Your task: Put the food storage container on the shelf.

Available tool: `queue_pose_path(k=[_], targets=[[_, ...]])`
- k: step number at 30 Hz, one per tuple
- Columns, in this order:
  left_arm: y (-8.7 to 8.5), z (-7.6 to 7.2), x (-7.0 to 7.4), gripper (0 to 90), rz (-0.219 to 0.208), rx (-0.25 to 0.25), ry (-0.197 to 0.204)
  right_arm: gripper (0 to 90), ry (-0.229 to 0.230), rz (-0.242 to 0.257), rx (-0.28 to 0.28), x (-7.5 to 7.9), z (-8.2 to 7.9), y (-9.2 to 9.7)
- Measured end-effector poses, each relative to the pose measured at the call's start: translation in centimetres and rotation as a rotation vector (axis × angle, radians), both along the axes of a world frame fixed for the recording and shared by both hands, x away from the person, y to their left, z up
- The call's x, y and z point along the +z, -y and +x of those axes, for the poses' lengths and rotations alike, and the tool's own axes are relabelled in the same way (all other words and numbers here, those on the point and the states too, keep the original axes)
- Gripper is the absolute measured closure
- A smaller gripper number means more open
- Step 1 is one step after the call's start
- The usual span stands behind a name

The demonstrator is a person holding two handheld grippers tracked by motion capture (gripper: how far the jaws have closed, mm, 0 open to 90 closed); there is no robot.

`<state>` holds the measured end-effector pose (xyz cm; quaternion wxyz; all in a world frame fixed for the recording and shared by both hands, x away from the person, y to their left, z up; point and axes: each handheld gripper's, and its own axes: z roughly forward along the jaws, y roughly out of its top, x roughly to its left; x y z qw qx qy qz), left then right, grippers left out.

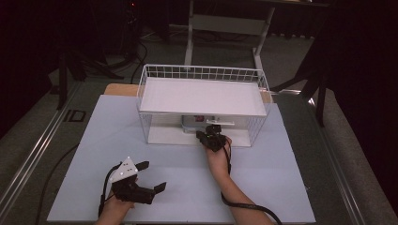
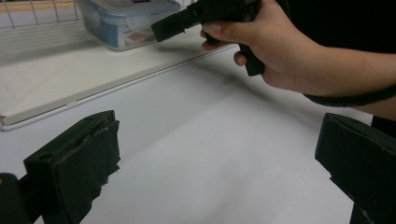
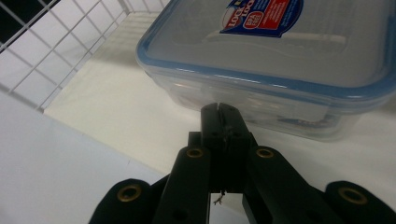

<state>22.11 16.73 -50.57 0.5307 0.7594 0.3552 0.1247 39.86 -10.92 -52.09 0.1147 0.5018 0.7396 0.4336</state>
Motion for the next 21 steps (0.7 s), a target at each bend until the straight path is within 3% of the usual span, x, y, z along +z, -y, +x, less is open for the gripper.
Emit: queue_pose_path(k=[2, 3, 12, 14, 18, 21], targets=[[-0.1, 0.0, 0.0, 0.8, -0.003, 0.004, 0.001, 90.0, -0.020, 0.012, -0.020, 0.2, 0.1, -0.1], [-0.1, 0.0, 0.0, 0.8, -0.007, 0.005, 0.001, 90.0, 0.007, 0.001, -0.014, 0.2, 0.4, 0.1], [-0.1, -0.1, 0.0, 0.8, -0.009, 0.003, 0.001, 90.0, 0.004, 0.007, -0.006, 0.6, 0.9, -0.3], [-0.1, -0.1, 0.1, 0.8, -0.005, 0.001, 0.006, 90.0, 0.007, -0.007, -0.004, 0.8, 0.7, -0.6], [0.0, 0.0, 0.0, 0.8, -0.008, 0.002, 0.003, 90.0, 0.017, 0.023, 0.008, 0.7, 0.5, -0.4], [0.0, -0.1, 0.1, 0.8, -0.007, 0.001, 0.007, 89.8, 0.035, -0.007, 0.039, 0.3, -0.4, -0.6]])
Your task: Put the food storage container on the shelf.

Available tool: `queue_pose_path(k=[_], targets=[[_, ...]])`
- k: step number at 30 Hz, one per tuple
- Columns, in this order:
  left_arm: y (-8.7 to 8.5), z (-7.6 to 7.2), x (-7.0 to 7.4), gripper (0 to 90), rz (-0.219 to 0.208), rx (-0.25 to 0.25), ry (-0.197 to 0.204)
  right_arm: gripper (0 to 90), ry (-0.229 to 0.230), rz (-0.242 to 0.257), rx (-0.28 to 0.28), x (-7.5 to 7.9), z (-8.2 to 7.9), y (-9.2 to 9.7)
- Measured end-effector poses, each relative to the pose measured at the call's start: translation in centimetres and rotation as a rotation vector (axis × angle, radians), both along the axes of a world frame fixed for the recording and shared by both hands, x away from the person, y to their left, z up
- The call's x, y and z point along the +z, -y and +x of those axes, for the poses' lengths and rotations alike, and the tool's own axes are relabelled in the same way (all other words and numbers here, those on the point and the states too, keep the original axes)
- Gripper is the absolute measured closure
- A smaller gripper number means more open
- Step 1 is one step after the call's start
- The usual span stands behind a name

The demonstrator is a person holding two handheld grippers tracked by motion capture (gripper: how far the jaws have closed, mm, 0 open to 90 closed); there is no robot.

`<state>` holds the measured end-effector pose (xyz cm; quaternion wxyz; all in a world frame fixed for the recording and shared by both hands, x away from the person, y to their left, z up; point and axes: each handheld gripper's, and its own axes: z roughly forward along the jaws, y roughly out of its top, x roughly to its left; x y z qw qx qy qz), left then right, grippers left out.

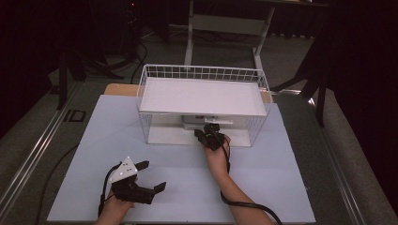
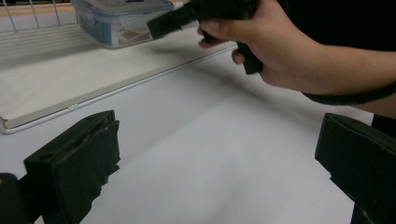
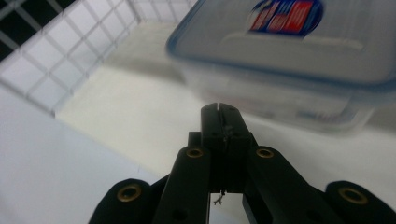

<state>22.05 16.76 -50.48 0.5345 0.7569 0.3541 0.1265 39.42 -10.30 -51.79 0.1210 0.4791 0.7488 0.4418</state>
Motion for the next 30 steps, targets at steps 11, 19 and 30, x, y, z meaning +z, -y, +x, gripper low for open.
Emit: queue_pose_path(k=[11, 19, 30], targets=[[-0.3, -0.1, 0.2, 0.8, -0.013, 0.011, 0.008, 47.9, 0.046, 0.029, 0.065, 0.4, -3.0, 1.0], [0.1, -0.1, 0.0, 0.8, -0.003, -0.003, 0.005, 13.1, 0.103, 0.029, 0.129, 1.4, -5.1, 1.8], [0.2, -0.1, -0.1, 0.8, -0.002, -0.006, 0.006, 14.5, 0.120, -0.032, 0.108, 2.1, -6.9, 4.4]])
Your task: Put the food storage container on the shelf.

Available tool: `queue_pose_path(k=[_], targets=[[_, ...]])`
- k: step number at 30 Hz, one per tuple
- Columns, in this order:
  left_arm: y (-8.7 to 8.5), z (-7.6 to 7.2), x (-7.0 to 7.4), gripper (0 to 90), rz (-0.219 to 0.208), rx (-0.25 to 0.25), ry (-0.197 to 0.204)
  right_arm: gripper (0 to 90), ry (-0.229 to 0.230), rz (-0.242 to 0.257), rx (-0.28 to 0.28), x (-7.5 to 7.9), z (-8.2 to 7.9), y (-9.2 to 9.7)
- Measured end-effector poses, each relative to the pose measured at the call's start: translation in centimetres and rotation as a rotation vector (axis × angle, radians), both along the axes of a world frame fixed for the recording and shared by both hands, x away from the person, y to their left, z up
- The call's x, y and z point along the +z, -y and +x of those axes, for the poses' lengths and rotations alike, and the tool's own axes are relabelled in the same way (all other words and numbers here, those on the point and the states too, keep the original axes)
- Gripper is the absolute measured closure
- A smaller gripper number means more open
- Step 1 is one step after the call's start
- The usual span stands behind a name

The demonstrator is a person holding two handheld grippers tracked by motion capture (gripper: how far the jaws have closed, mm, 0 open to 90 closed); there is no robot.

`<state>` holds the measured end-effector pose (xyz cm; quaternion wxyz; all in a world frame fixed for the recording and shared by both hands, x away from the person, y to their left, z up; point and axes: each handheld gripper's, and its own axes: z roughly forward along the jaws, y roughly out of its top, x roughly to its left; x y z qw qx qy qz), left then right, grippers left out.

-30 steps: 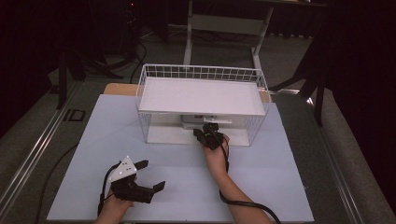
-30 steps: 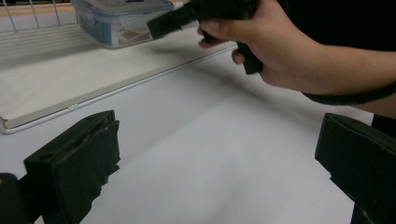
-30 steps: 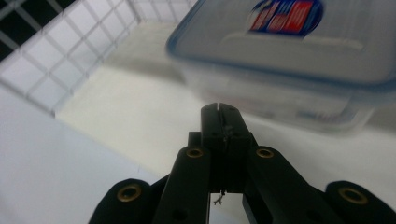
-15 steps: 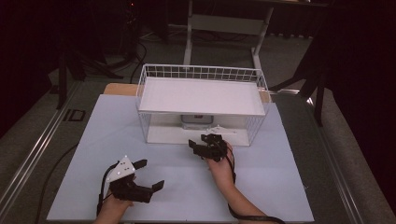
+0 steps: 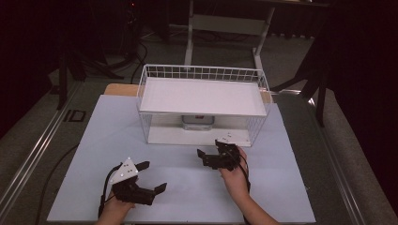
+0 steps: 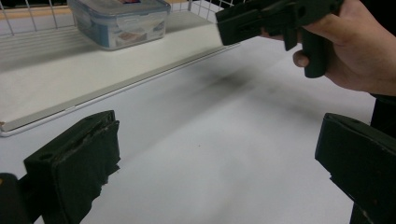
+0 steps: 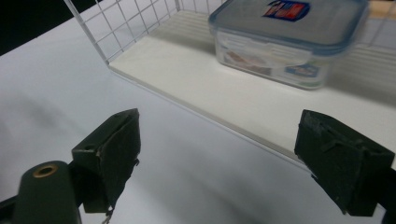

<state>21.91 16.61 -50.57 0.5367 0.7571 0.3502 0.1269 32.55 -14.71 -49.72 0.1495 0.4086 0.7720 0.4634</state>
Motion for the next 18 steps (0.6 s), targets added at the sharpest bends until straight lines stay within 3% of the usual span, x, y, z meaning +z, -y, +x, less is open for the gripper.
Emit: queue_pose_path(k=[4, 13, 18], targets=[[0.0, 0.1, 0.0, 0.8, -0.006, 0.005, -0.003, 14.6, 0.007, -0.005, 0.000, 0.3, -0.8, 0.9], [0.0, 0.3, -0.1, 0.7, -0.014, -0.015, -0.006, 14.8, -0.031, 0.048, 0.012, 0.4, -1.9, 3.3], [0.0, 0.2, -0.1, 0.8, -0.011, -0.014, -0.002, 14.8, -0.049, 0.052, 0.012, 0.3, -2.6, 4.5]])
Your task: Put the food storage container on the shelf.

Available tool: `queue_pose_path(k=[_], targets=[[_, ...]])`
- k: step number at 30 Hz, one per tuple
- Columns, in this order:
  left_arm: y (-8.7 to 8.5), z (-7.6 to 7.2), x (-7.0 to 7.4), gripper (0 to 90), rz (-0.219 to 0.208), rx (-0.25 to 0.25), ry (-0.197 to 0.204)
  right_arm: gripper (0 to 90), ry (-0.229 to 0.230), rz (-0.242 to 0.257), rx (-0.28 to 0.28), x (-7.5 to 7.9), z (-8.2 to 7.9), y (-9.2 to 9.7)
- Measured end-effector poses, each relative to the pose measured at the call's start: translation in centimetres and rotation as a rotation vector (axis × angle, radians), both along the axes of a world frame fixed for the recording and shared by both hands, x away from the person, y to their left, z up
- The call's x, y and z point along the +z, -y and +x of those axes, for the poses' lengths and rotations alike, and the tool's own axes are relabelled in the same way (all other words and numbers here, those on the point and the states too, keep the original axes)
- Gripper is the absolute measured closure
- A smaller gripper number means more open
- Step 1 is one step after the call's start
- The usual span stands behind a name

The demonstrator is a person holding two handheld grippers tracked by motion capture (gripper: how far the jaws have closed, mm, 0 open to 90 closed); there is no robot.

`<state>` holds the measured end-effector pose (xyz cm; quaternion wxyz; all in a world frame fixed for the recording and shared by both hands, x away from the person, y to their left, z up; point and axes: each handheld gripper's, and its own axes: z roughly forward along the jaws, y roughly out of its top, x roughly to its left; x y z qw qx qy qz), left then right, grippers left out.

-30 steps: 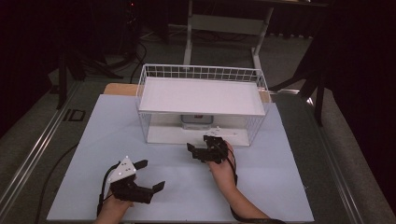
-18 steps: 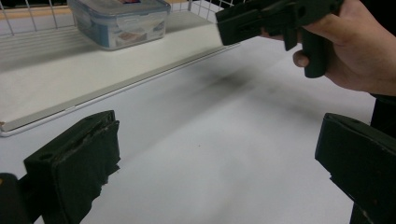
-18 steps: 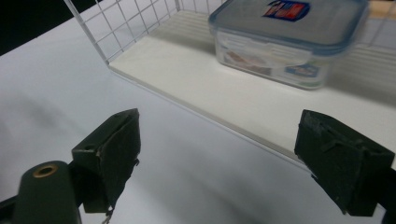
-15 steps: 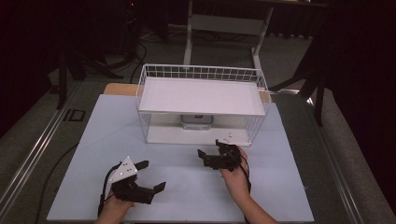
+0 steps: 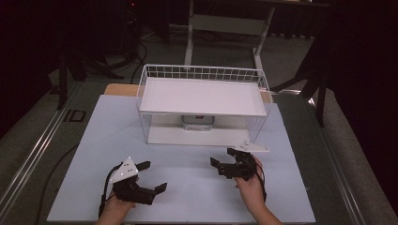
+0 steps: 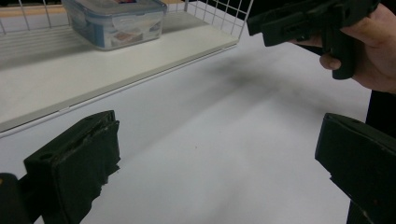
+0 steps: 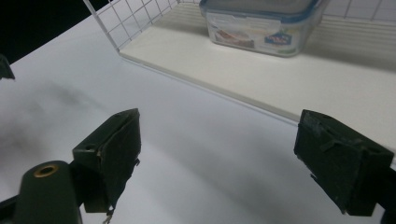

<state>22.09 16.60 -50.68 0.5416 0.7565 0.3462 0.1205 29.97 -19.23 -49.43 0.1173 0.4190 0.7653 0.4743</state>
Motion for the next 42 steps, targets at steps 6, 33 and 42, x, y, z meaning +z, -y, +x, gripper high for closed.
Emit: queue_pose_path(k=[6, 33, 42], targets=[[0.0, 0.0, 0.1, 0.7, -0.001, 0.002, 0.004, 14.5, 0.011, 0.000, 0.013, -0.2, -1.1, 1.0], [-0.1, 0.1, 0.0, 0.8, 0.004, 0.002, 0.003, 14.6, 0.068, -0.011, 0.012, -1.0, -4.4, 5.6], [0.1, 0.0, -0.2, 0.8, 0.011, -0.010, -0.004, 14.9, 0.073, -0.009, 0.009, -1.2, -4.2, 5.8]])
